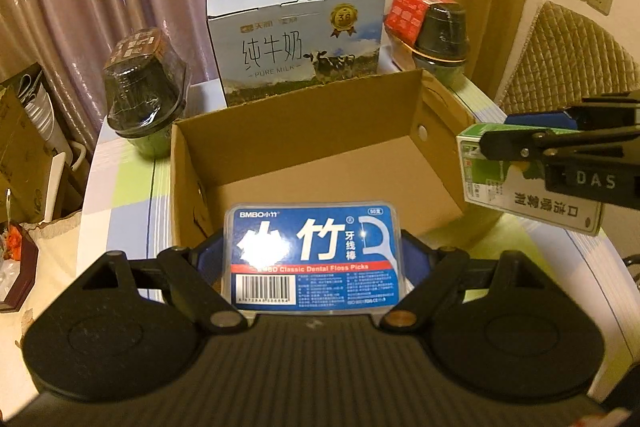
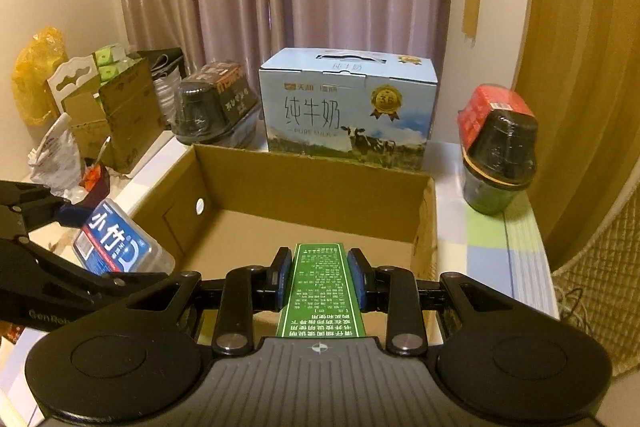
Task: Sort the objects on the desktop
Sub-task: 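Lift and carry both held boxes over the open cardboard box, then open left tool dropping floss box in while right tool releases green box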
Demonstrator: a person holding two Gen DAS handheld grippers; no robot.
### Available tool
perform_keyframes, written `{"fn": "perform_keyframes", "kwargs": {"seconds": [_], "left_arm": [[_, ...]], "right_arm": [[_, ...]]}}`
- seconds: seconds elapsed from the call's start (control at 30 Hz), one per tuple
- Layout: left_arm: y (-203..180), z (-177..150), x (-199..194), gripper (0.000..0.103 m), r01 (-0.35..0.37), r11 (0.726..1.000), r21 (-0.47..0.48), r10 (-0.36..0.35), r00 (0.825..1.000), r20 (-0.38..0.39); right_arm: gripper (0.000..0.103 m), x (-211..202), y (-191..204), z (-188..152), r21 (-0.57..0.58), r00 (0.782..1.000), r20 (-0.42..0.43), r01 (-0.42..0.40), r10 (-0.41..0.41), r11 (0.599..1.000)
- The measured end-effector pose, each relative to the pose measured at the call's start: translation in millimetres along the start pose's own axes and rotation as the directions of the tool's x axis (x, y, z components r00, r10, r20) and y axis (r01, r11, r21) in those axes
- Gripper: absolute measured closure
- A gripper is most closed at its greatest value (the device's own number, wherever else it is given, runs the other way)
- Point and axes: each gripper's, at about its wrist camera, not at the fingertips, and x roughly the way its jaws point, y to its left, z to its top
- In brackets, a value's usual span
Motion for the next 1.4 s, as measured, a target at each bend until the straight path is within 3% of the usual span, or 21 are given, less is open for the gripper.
{"fn": "perform_keyframes", "kwargs": {"seconds": [0.37,0.73,0.8,0.93,1.33,1.4], "left_arm": [[11,26,51,0.020,0.015,0.999,-0.030,-0.016,1.000,-0.010],[20,30,81,0.019,0.020,0.998,-0.057,-0.022,0.999,-0.040],[20,27,83,0.019,0.016,0.999,-0.048,-0.018,0.999,-0.045],[25,24,84,0.006,-0.007,0.998,-0.064,0.005,0.999,-0.036],[36,17,75,0.006,-0.039,0.997,-0.060,0.038,0.999,-0.026],[36,15,72,0.006,-0.042,0.997,-0.059,0.040,0.999,-0.022]], "right_arm": [[0.076,57,-16,15,0.029,0.999,-0.033,0.006,-0.005,1.000],[0.076,86,-18,18,0.033,1.000,-0.028,0.007,-0.006,0.999],[0.076,89,-18,18,0.030,1.000,-0.030,0.006,-0.005,1.000],[0.076,96,-16,17,0.026,0.999,-0.033,0.008,-0.007,1.000],[0.075,108,-16,15,0.035,1.000,-0.021,0.005,-0.004,0.999],[0.067,107,-15,17,0.029,1.000,-0.018,0.008,-0.007,1.000]]}}
